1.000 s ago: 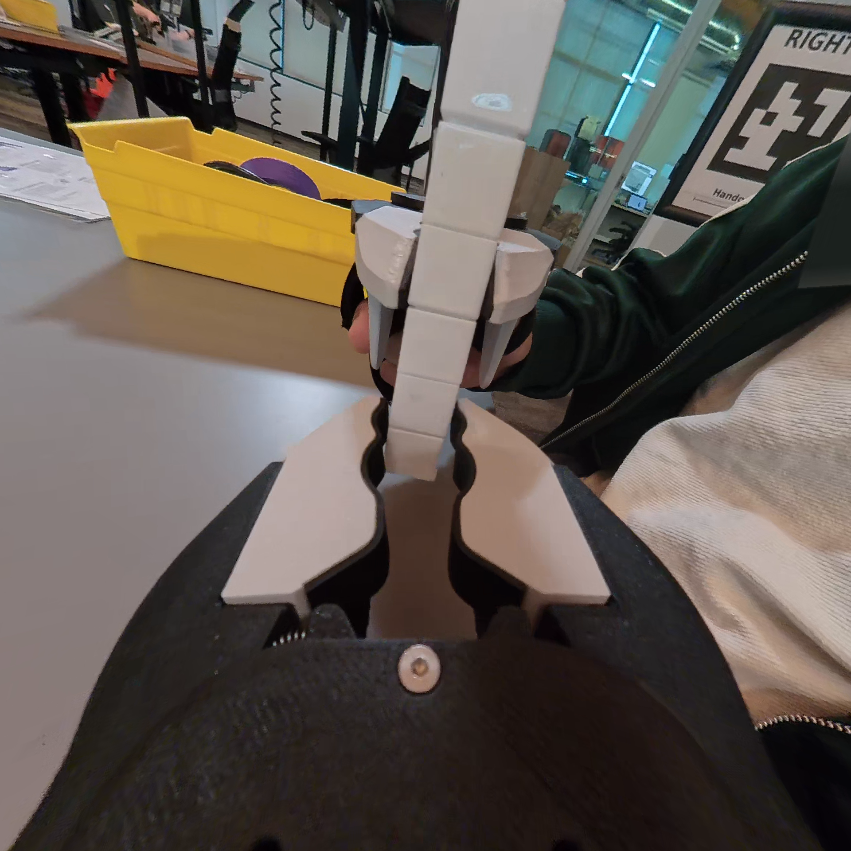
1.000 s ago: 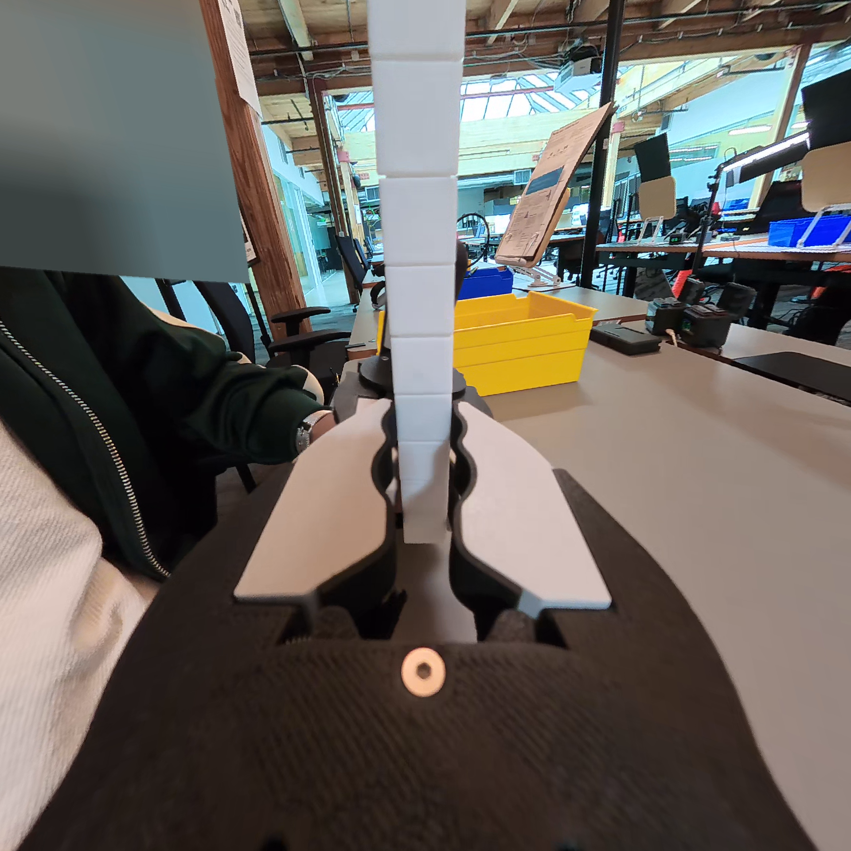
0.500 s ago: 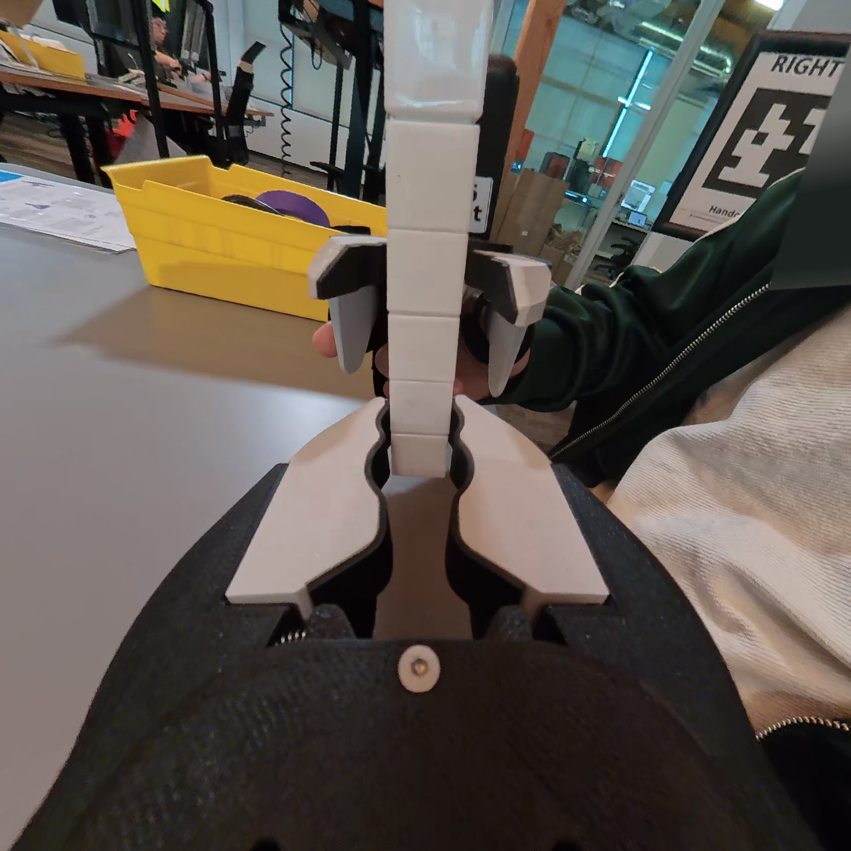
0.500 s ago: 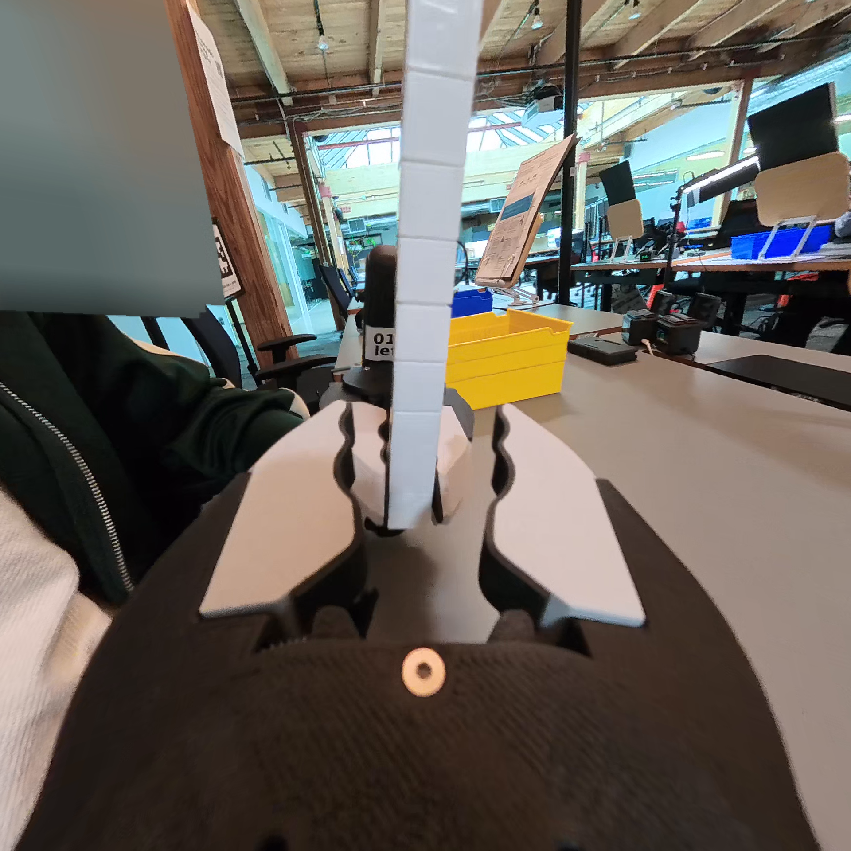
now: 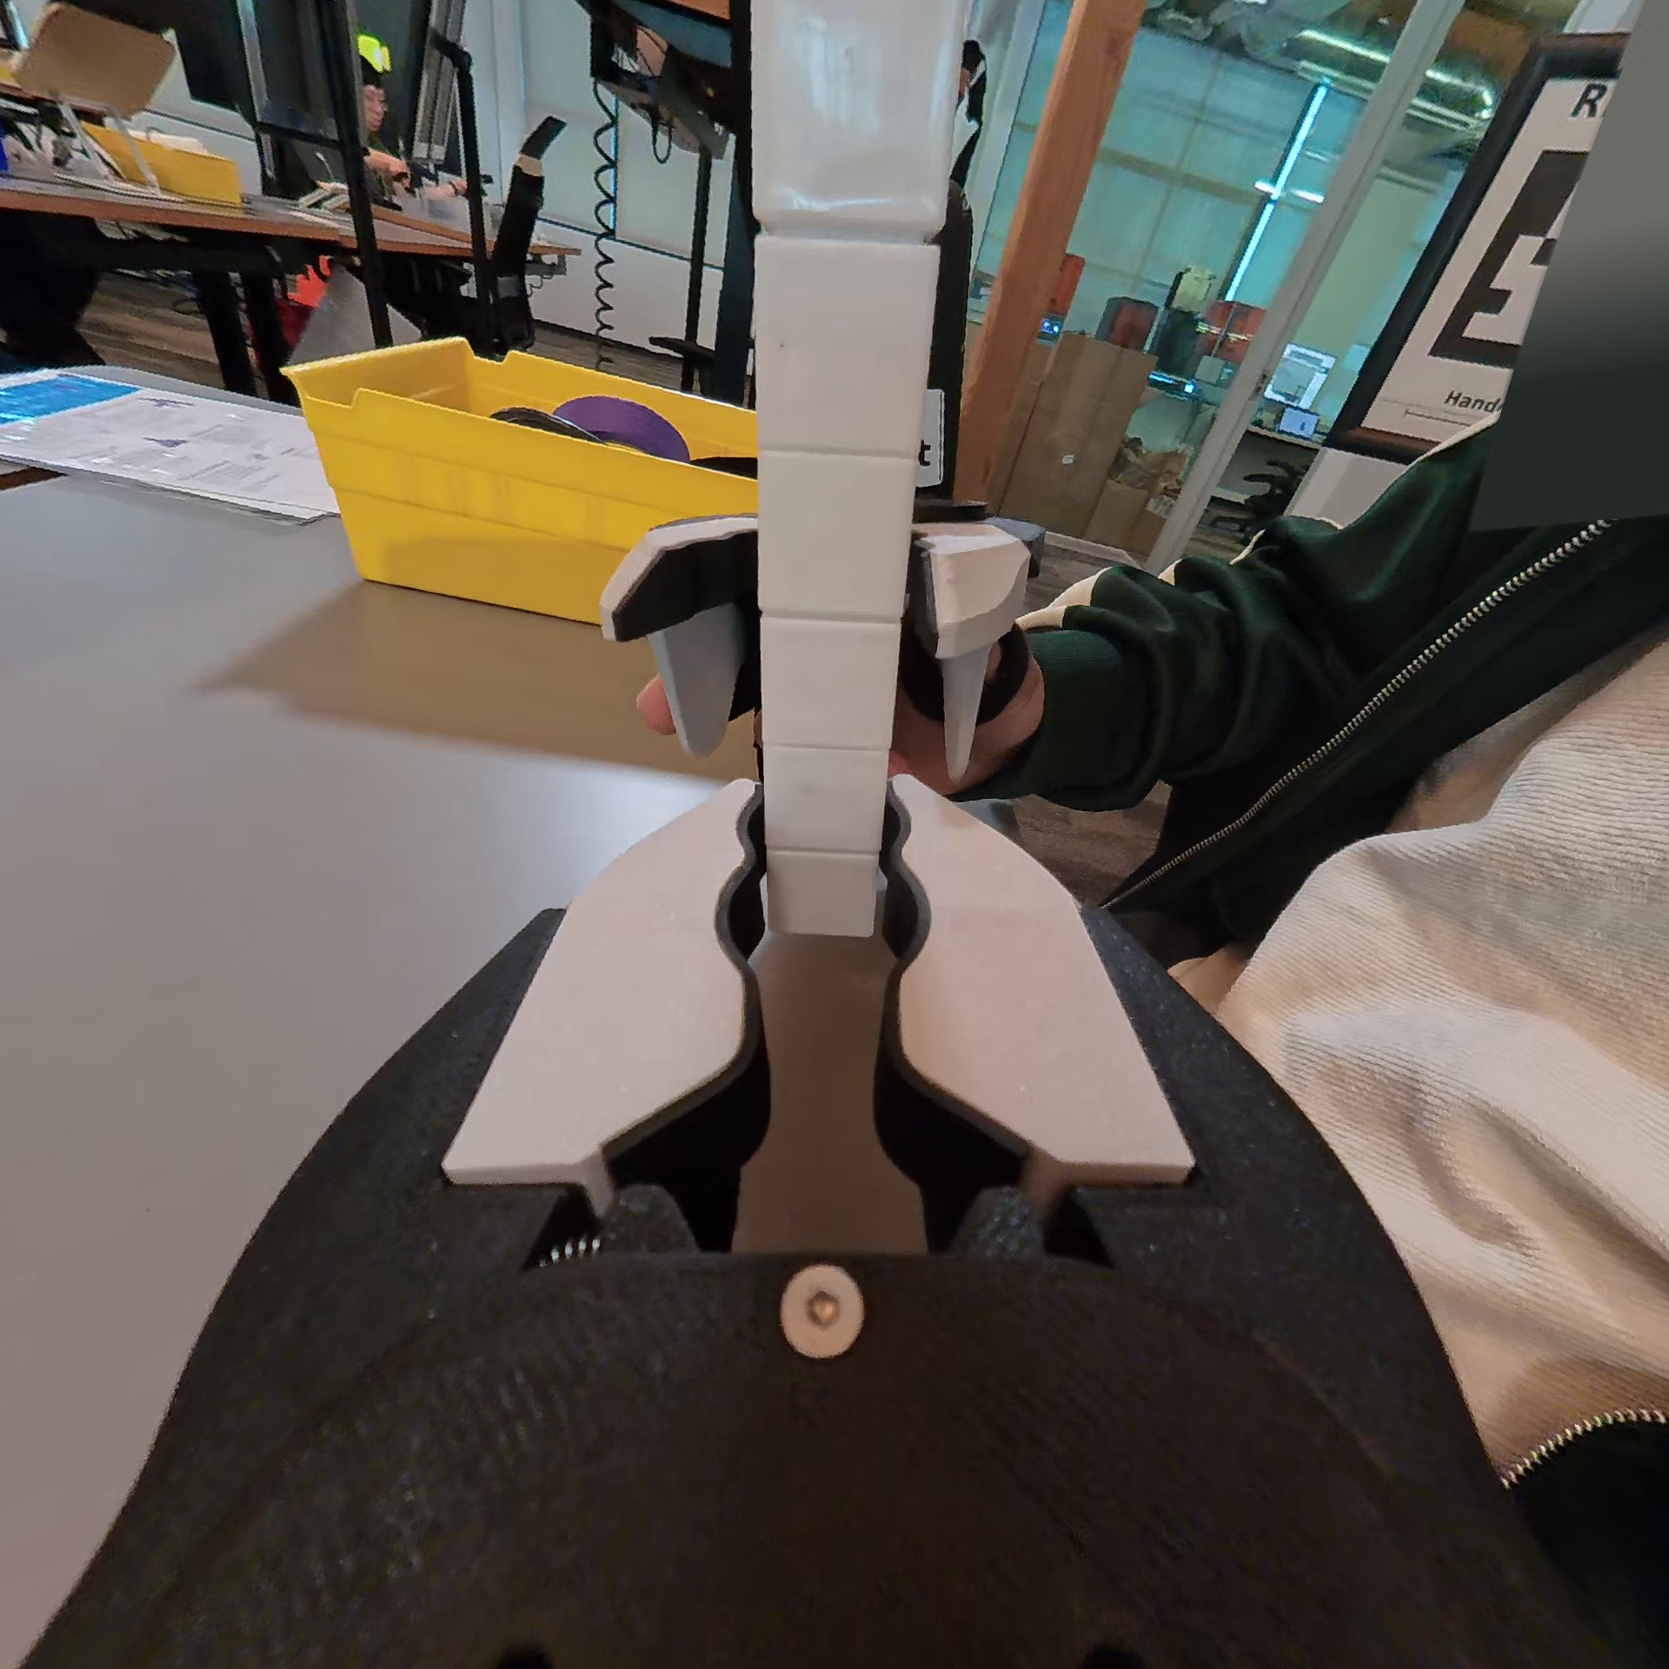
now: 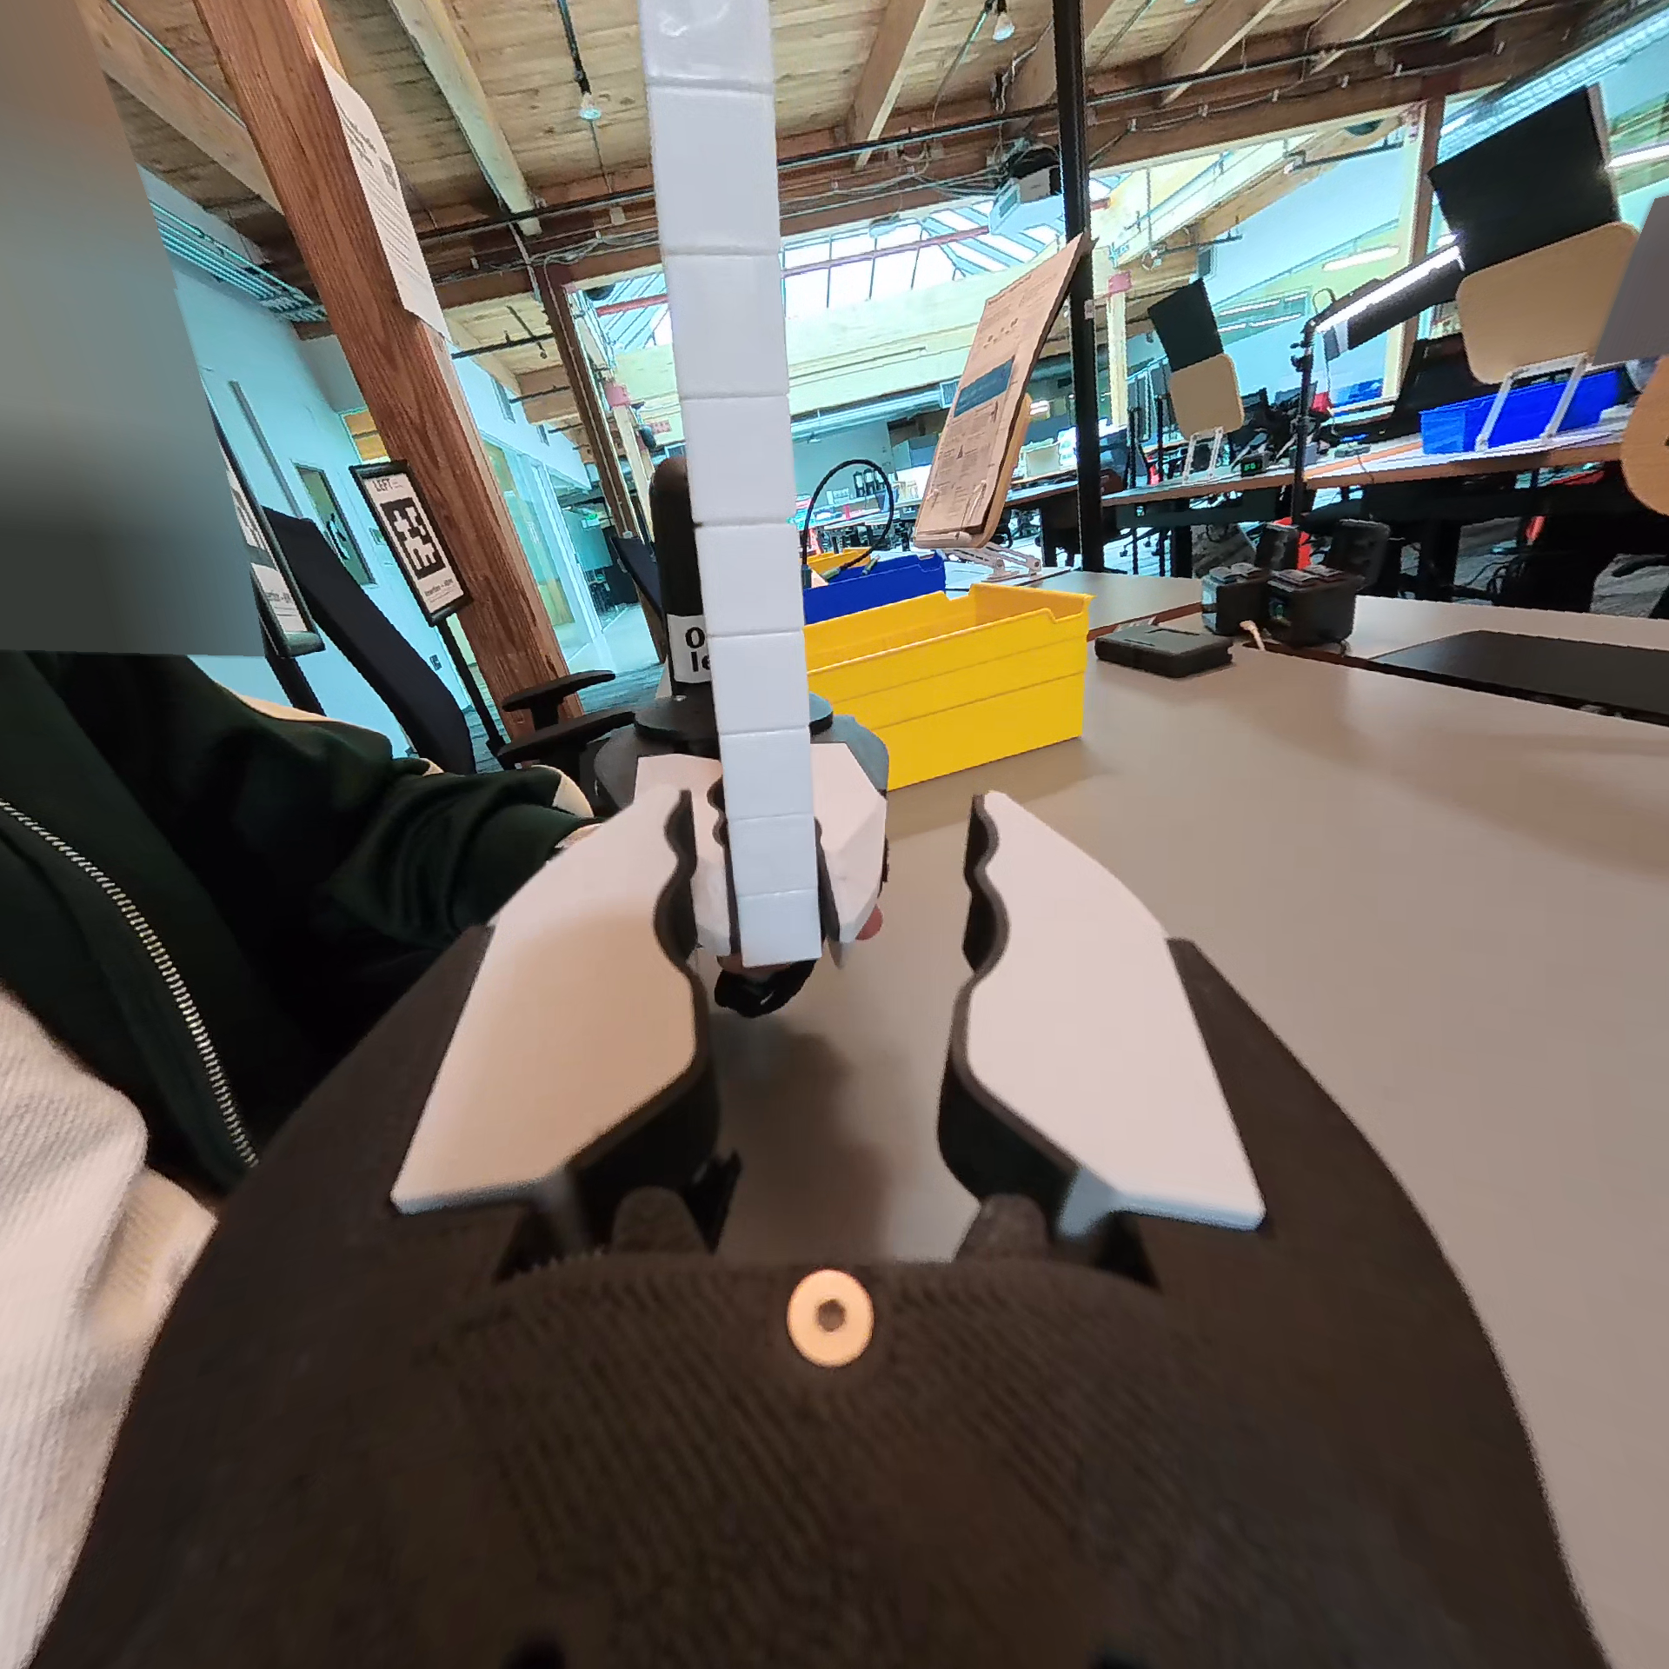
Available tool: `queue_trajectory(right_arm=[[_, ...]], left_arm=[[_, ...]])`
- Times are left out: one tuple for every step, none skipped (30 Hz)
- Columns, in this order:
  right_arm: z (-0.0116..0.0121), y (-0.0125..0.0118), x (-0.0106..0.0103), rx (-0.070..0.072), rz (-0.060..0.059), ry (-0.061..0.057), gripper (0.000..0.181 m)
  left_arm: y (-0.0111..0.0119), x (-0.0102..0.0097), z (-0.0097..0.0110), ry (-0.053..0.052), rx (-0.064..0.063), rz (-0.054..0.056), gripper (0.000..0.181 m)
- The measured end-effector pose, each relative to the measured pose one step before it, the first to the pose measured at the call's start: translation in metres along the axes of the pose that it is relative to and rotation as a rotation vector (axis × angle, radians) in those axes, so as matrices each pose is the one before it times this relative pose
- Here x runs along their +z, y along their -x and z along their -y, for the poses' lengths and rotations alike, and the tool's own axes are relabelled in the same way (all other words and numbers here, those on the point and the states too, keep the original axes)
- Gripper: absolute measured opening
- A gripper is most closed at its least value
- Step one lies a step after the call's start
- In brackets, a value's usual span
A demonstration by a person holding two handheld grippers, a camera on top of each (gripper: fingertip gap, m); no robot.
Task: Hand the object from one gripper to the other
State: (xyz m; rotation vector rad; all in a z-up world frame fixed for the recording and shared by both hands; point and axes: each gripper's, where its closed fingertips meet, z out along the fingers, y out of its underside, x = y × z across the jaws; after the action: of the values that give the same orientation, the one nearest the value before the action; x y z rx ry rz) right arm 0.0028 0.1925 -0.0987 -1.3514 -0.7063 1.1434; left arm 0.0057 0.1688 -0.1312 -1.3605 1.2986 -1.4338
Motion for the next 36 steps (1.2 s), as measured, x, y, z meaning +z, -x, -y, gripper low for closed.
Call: queue_trajectory(right_arm=[[-0.00047,0.00024,0.00023,-0.0032,-0.0002,0.0030,0.058],[-0.00029,0.00015,0.00019,-0.0042,-0.0003,0.0026,0.058],[-0.00023,0.00028,0.00017,-0.0042,-0.0006,0.0019,0.059],[-0.00005,0.00014,0.00012,-0.0047,-0.0014,0.0014,0.059],[0.00050,0.00010,0.00007,-0.0052,-0.0021,-0.0003,0.060],[0.00106,-0.00011,-0.00012,-0.0057,-0.0045,-0.0021,0.061],[0.00170,-0.00031,-0.00034,-0.0055,-0.0062,-0.0041,0.063],[0.00223,0.00008,-0.00048,-0.0025,-0.0037,-0.0047,0.064],[0.00285,0.00006,-0.00040,0.0019,-0.0036,-0.0050,0.065],[0.00373,0.00019,-0.00017,0.0029,-0.0034,-0.0085,0.066],[0.00434,0.00091,-0.00020,0.0018,-0.0010,-0.0112,0.067],[0.00424,0.00144,-0.00006,0.0010,-0.0001,-0.0113,0.067],[0.00350,0.00180,0.00025,-0.0014,0.0001,-0.0085,0.067],[0.00271,0.00250,0.00073,-0.0042,0.0027,-0.0059,0.066],[0.00187,0.00300,0.00104,-0.0052,0.0048,-0.0023,0.066],[0.00134,0.00315,0.00142,-0.0057,0.0053,0.0008,0.065],[0.00102,0.00306,0.00148,-0.0054,0.0060,0.0018,0.064],[0.00102,0.00308,0.00135,-0.0038,0.0063,0.0008,0.062],[0.00102,0.00248,0.00111,-0.0025,0.0038,-0.0004,0.060],[0.00108,0.00169,0.00090,-0.0009,0.0016,-0.0026,0.058],[0.00097,0.00121,0.00052,0.0011,0.0007,-0.0029,0.057],[0.00087,0.00076,0.00004,0.0032,0.0008,-0.0023,0.054],[0.00111,0.00018,-0.00032,0.0047,0.0005,-0.0047,0.051],[0.00100,-0.00075,-0.00054,0.0067,-0.0027,-0.0050,0.049],[0.00072,-0.00080,-0.00085,0.0067,-0.0010,-0.0051,0.046],[0.00058,-0.00077,-0.00084,0.0067,0.0007,-0.0044,0.043],[-0.00009,-0.00138,-0.00077,0.0062,-0.0028,-0.0012,0.040],[-0.00041,-0.00148,-0.00063,0.0023,-0.0045,0.0002,0.038],[0.00004,-0.00020,-0.00071,-0.0034,0.0020,-0.0031,0.034],[0.00025,0.00089,-0.00053,-0.0050,0.0070,-0.0027,0.028],[0.00031,0.00098,-0.00039,-0.0045,0.0050,0.0005,0.023],[-0.00002,0.00001,0.00003,-0.0068,-0.0029,0.0025,0.022],[0.00014,0.00029,0.00002,-0.0082,-0.0009,0.0028,0.022],[-0.00011,0.00041,0.00003,-0.0067,0.0010,0.0027,0.022],[-0.00023,0.00051,0.00020,-0.0034,0.0013,0.0020,0.022],[-0.00044,0.00057,0.00021,-0.0016,0.0025,0.0023,0.022]], left_arm=[[0.00001,0.00011,-0.00024,0.0017,0.0012,0.0006,0.023],[0.00005,0.00007,-0.00024,0.0013,0.0030,0.0016,0.023],[-0.00022,0.00020,-0.00033,0.0022,0.0024,-0.0003,0.023],[-0.00017,0.00035,-0.00046,0.0029,0.0016,-0.0007,0.023],[-0.00018,0.00029,-0.00050,0.0028,0.0024,0.0004,0.023],[-0.00037,0.00029,-0.00054,0.0030,0.0029,-0.0005,0.023],[-0.00057,0.00045,-0.00070,0.0037,0.0023,-0.0021,0.023],[-0.00049,0.00061,-0.00074,0.0042,0.0016,-0.0014,0.023],[-0.00040,0.00058,-0.00068,0.0035,0.0024,-0.0003,0.023],[-0.00064,0.00069,-0.00075,0.0035,0.0020,-0.0022,0.023],[-0.00073,0.00077,-0.00073,0.0035,0.0009,-0.0032,0.023],[-0.00065,0.00074,-0.00071,0.0031,0.0015,-0.0013,0.023],[-0.00057,0.00070,-0.00074,0.0035,0.0018,-0.0016,0.023],[-0.00054,0.00064,-0.00080,0.0041,0.0011,-0.0017,0.023],[-0.00050,0.00071,-0.00083,0.0035,0.0014,-0.0010,0.023],[-0.00056,0.00073,-0.00080,0.0033,0.0013,-0.0014,0.023],[-0.00062,0.00073,-0.00087,0.0032,0.0004,-0.0023,0.023],[-0.00063,0.00079,-0.00080,0.0036,0.0003,-0.0023,0.023],[-0.00065,0.00086,-0.00090,0.0033,0.0013,-0.0016,0.023],[-0.00082,0.00082,-0.00084,0.0037,0.0016,-0.0030,0.023],[-0.00086,0.00089,-0.00081,0.0042,0.0023,-0.0029,0.023],[-0.00071,0.00082,-0.00083,0.0042,0.0033,-0.0015,0.023],[-0.00063,0.00078,-0.00071,0.0042,0.0032,-0.0014,0.023],[-0.00074,0.00076,-0.00072,0.0035,0.0031,-0.0023,0.023],[-0.00069,0.00065,-0.00059,0.0032,0.0024,-0.0019,0.023],[-0.00048,0.00043,-0.00057,0.0030,0.0016,-0.0011,0.023],[-0.00031,0.00039,-0.00023,0.0003,0.0010,-0.0007,0.023],[-0.00010,0.00024,-0.00013,-0.0002,-0.0013,-0.0006,0.023],[0.00039,0.00009,-0.00024,-0.0005,-0.0047,0.0012,0.023],[0.00060,-0.00025,-0.00005,-0.0031,-0.0083,-0.0009,0.023],[0.00069,-0.00050,0.00013,-0.0055,-0.0085,-0.0012,0.023],[0.00060,-0.00060,0.00054,-0.0069,-0.0070,-0.0006,0.023],[0.00063,-0.00031,0.00030,-0.0043,-0.0038,0.0013,0.023],[0.00020,0.00003,-0.00003,-0.0014,0.0003,0.0012,0.023],[-0.00053,0.00029,-0.00035,0.0017,0.0017,-0.0019,0.023],[-0.00066,0.00065,-0.00061,0.0036,0.0004,-0.0031,0.023]])
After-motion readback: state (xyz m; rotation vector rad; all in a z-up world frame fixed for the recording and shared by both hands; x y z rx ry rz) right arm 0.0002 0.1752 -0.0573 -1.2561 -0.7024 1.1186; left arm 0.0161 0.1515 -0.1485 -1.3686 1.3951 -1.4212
